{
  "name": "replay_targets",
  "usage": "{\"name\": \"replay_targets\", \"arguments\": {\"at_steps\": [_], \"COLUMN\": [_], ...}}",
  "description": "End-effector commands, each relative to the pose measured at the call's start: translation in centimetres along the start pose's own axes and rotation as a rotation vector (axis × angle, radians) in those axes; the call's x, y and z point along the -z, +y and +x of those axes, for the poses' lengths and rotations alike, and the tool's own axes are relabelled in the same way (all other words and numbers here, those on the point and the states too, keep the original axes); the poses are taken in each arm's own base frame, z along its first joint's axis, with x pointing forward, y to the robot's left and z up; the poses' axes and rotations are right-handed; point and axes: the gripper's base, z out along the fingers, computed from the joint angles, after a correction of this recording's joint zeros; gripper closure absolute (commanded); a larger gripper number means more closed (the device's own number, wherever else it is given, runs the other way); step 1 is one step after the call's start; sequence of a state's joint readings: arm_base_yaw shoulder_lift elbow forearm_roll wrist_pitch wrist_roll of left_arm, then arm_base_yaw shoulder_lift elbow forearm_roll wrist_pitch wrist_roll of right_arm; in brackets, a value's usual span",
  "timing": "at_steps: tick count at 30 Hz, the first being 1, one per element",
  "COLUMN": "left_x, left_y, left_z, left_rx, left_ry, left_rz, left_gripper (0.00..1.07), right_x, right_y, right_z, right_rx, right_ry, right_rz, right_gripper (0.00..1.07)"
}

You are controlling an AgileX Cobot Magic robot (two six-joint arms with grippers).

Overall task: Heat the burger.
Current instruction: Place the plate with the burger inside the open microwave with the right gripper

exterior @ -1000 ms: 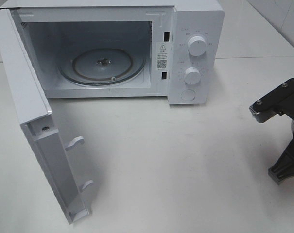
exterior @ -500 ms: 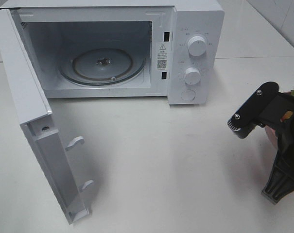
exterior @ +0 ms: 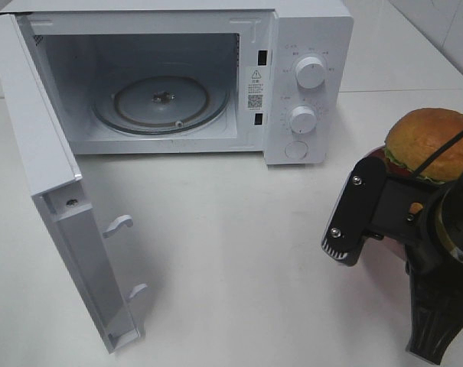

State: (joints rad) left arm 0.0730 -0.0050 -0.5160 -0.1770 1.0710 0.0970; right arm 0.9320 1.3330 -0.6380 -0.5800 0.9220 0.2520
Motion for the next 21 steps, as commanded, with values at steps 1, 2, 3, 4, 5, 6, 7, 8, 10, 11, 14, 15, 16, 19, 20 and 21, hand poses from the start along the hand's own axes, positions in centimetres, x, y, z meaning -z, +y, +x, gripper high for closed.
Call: {"name": "replay_targets", "arguments": {"at_steps": [1, 2, 3, 4, 5, 6, 7, 8, 10, 11, 14, 15, 16, 19, 20, 21], "left_x": [0.2, 0.2, 0.2, 0.2, 0.2, 0.2, 0.2, 0.2, 0.2, 0.2, 0.2, 0.2, 0.2, 0.2, 0.2, 0.2], "left_y": [-0.1, -0.1, -0.1, -0.1, -0.1, -0.1, -0.1, -0.1, -0.1, -0.1, -0.1, -0.1, -0.1, -0.1, -0.1, -0.1], "left_z": [0.2, 0.2, 0.2, 0.2, 0.2, 0.2, 0.2, 0.2, 0.2, 0.2, 0.2, 0.2, 0.2, 0.2, 0.2, 0.2], "left_rx": [0.005, 0.005, 0.005, 0.005, 0.005, 0.005, 0.005, 0.005, 0.005, 0.005, 0.005, 0.005, 0.005, 0.005, 0.005, 0.005], "left_ry": [-0.017, -0.017, -0.017, -0.017, -0.017, -0.017, -0.017, -0.017, -0.017, -0.017, -0.017, -0.017, -0.017, -0.017, -0.017, -0.017], "left_rz": [0.003, 0.003, 0.003, 0.003, 0.003, 0.003, 0.003, 0.003, 0.003, 0.003, 0.003, 0.003, 0.003, 0.003, 0.003, 0.003], "left_gripper": [0.09, 0.09, 0.09, 0.09, 0.09, 0.09, 0.09, 0.09, 0.09, 0.09, 0.09, 0.09, 0.09, 0.09, 0.09, 0.09], "right_x": [0.1, 0.1, 0.1, 0.2, 0.2, 0.2, 0.2, 0.3, 0.3, 0.3, 0.3, 0.3, 0.4, 0.4, 0.4, 0.4], "right_y": [-0.3, -0.3, -0.2, -0.1, -0.1, 0.0, 0.0, 0.0, 0.1, 0.1, 0.2, 0.2, 0.2, 0.3, 0.3, 0.3], "right_z": [-0.2, -0.2, -0.3, -0.6, -0.6, -0.8, -0.8, -0.9, -1.1, -1.2, -1.5, -1.5, -1.6, -1.9, -1.9, -1.9], "right_rx": [0.104, 0.104, 0.121, 0.158, 0.158, 0.196, 0.196, 0.213, 0.242, 0.259, 0.336, 0.336, 0.360, 0.447, 0.469, 0.469], "right_ry": [-0.046, -0.046, -0.059, -0.087, -0.087, -0.112, -0.112, -0.126, -0.147, -0.158, -0.191, -0.191, -0.200, -0.231, -0.237, -0.237], "right_rz": [0.045, 0.045, 0.042, 0.037, 0.037, 0.036, 0.036, 0.034, 0.031, 0.030, 0.032, 0.032, 0.033, 0.040, 0.042, 0.042], "right_gripper": [1.07, 1.07, 1.07, 1.07, 1.07, 1.07, 1.07, 1.07, 1.07, 1.07, 1.07, 1.07, 1.07, 1.07, 1.07, 1.07]}}
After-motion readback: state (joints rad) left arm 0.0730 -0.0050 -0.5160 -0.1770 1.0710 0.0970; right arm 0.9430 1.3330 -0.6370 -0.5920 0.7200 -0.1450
